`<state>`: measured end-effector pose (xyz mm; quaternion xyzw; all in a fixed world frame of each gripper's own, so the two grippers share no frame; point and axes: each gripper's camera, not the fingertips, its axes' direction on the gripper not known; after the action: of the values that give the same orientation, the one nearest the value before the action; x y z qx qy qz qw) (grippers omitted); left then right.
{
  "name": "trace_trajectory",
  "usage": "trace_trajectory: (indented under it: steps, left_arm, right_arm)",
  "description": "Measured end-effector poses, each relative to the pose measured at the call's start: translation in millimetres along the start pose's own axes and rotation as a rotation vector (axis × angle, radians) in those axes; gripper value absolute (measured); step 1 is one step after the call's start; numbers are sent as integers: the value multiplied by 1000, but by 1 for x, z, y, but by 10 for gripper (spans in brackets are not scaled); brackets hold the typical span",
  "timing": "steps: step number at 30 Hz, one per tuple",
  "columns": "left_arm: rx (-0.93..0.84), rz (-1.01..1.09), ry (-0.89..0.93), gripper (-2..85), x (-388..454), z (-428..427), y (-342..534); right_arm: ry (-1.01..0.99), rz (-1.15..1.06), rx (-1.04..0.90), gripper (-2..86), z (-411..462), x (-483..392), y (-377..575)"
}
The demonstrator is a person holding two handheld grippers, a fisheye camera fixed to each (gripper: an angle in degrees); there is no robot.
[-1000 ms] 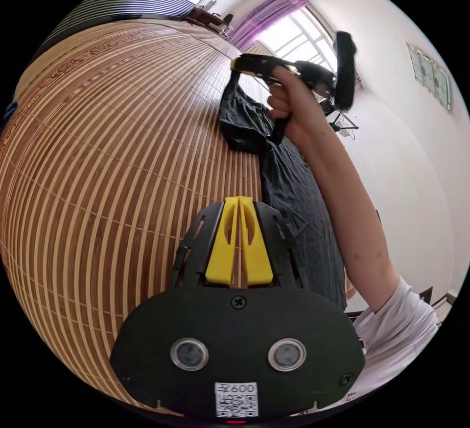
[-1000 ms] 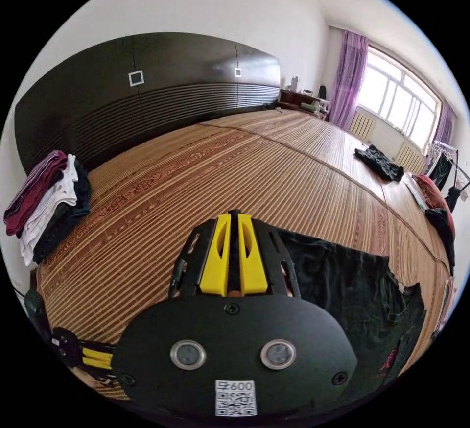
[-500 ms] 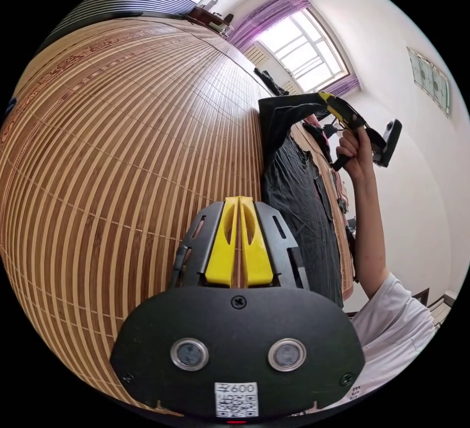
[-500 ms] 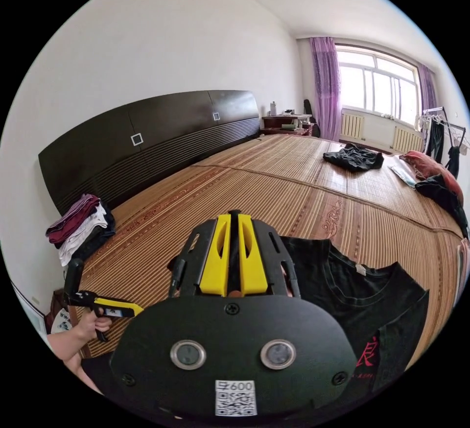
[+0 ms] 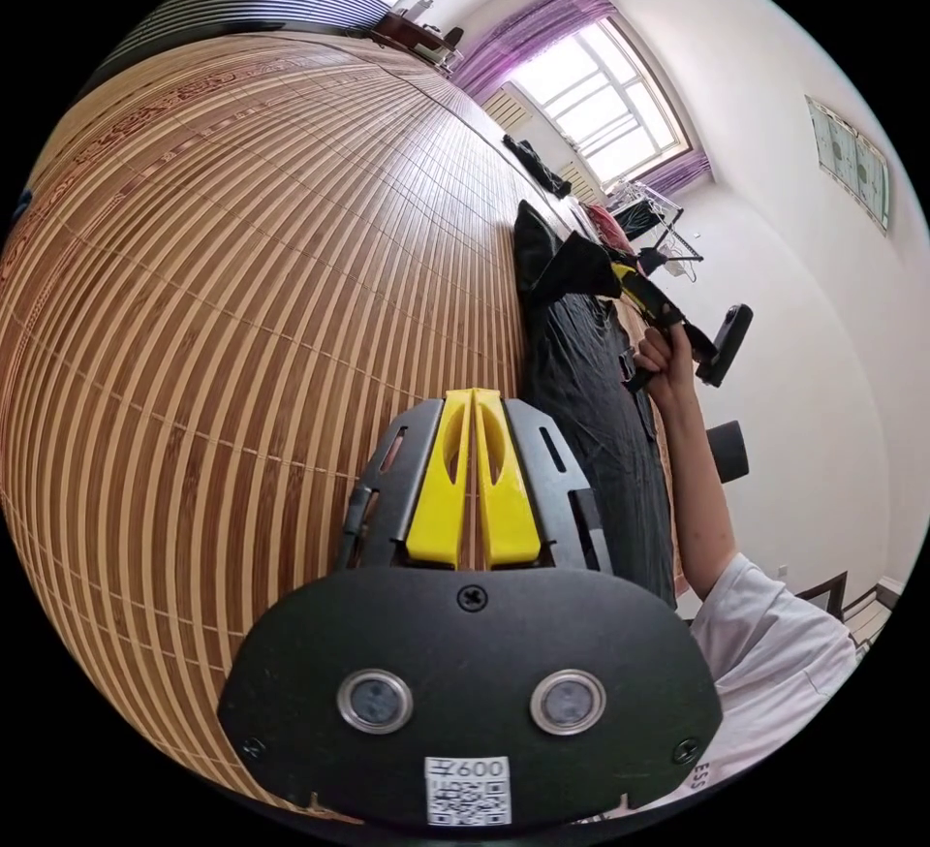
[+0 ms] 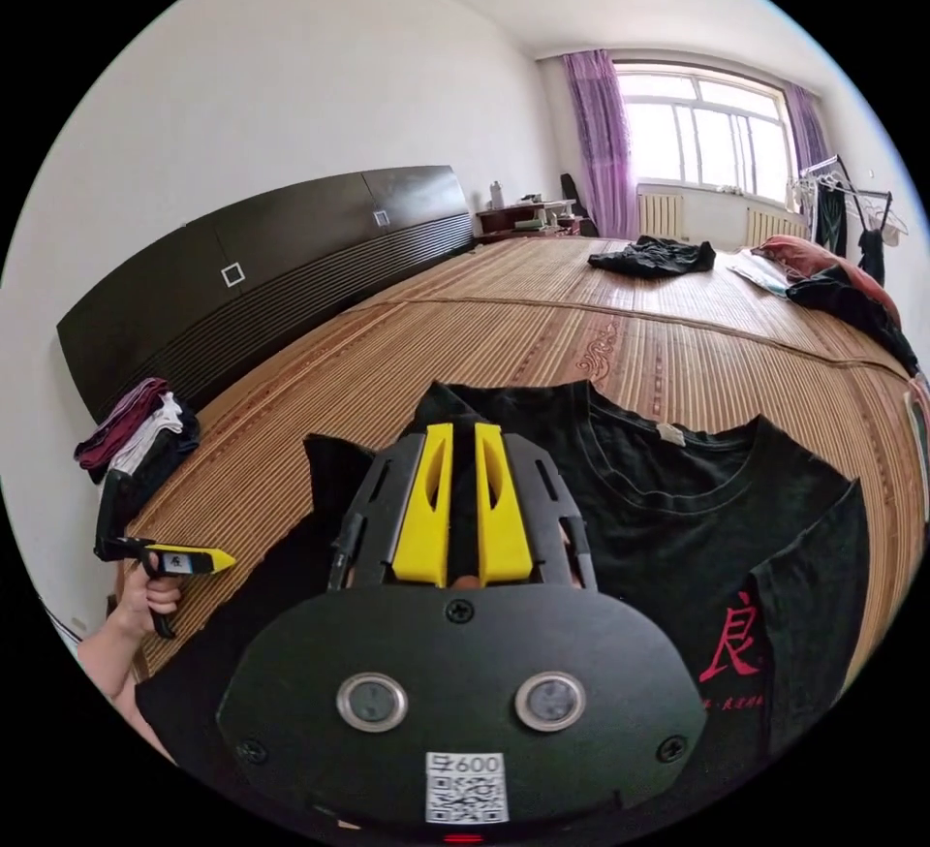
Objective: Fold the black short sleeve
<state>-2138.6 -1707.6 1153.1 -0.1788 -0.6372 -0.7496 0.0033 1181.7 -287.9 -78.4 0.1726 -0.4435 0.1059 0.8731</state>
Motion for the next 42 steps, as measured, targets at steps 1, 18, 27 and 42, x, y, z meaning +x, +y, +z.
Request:
trace_trajectory:
  steps: [1,18,27,42]
  left_arm:
    - [0,-1,2,4,4,0,1]
    - [1,-9,17,3,27,9,9]
    - [1,-12,15,2,23,20,4]
    - [6,-16,29,4,-12,49,-14]
  right_arm:
    - [33,30,-21,25,1,1,-1]
    - [-215,-471,-383,99,42,-195,-88]
    - [-236,-404,-447,32,32,-219,-108]
    - [-277,-312,-355,-9,-115,-226,-160]
